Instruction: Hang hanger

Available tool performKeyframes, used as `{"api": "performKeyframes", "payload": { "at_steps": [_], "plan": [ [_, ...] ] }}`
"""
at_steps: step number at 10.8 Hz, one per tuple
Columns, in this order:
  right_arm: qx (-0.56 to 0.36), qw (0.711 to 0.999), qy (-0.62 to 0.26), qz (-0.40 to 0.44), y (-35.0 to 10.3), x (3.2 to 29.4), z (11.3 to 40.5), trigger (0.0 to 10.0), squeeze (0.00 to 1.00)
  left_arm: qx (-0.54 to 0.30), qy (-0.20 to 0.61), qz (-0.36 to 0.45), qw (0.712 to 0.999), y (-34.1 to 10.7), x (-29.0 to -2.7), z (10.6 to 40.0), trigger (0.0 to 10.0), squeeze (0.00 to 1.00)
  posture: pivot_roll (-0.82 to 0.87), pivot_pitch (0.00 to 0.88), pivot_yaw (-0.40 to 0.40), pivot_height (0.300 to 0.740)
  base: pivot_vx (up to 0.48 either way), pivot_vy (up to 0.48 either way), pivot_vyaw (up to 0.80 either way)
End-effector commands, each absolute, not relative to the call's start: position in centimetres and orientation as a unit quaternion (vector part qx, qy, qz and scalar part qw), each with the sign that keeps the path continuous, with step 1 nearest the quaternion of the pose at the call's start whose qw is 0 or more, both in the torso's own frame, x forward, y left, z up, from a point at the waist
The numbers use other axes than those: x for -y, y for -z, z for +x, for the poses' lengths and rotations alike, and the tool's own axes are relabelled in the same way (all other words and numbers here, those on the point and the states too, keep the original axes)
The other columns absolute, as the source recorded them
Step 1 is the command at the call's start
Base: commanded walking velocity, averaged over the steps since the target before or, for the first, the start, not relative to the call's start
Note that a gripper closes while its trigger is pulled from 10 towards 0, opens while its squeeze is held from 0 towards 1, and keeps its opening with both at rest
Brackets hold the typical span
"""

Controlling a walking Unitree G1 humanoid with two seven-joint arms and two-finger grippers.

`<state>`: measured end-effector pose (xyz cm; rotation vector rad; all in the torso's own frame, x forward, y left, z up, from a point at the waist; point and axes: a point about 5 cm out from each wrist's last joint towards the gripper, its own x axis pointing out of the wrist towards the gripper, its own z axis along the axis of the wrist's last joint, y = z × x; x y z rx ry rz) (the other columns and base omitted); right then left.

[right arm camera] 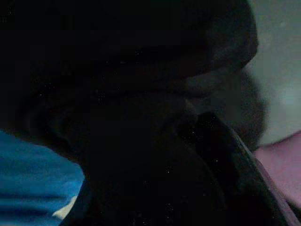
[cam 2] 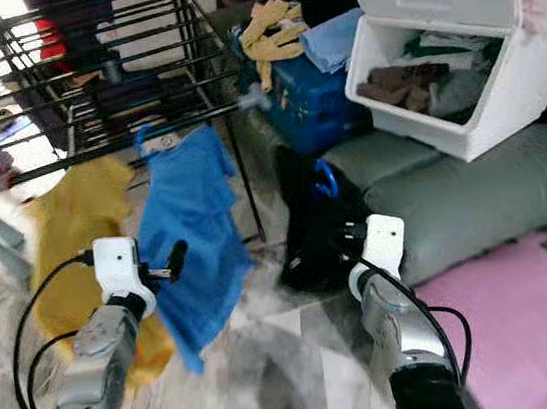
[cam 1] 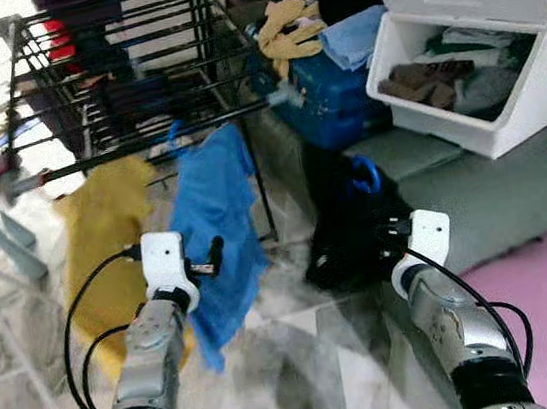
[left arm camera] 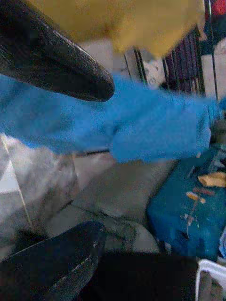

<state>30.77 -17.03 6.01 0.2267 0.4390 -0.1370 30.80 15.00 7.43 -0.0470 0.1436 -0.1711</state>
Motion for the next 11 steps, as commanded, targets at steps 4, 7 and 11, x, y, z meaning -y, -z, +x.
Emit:
{"api": "performKeyframes", "payload": {
  "at_steps": [4, 7, 11],
  "plan": [
    [-0.206, 0.969, 0.069, 0.113, -6.4, 17.2, 31.2, 10.0, 0.00, -0.093, 0.090, -0.040, 0.991, -7.1, -14.8, 30.7, 10.0, 0.00, -0.13, 0.000, 0.033, 0.740, 0.181, 0.391, 0.00],
    [-0.211, 0.968, 0.067, 0.114, -6.2, 17.1, 31.1, 10.0, 0.00, -0.093, 0.091, -0.028, 0.991, -7.1, -14.8, 30.7, 10.0, 0.00, -0.13, 0.000, 0.032, 0.740, 0.000, 0.476, 0.00],
    [-0.203, 0.971, 0.071, 0.108, -6.2, 17.6, 31.1, 10.0, 0.00, -0.068, 0.068, 0.005, 0.995, -7.5, -15.6, 29.5, 10.0, 0.00, -0.12, 0.000, 0.046, 0.740, 0.000, 0.000, 0.00]
  ]
}}
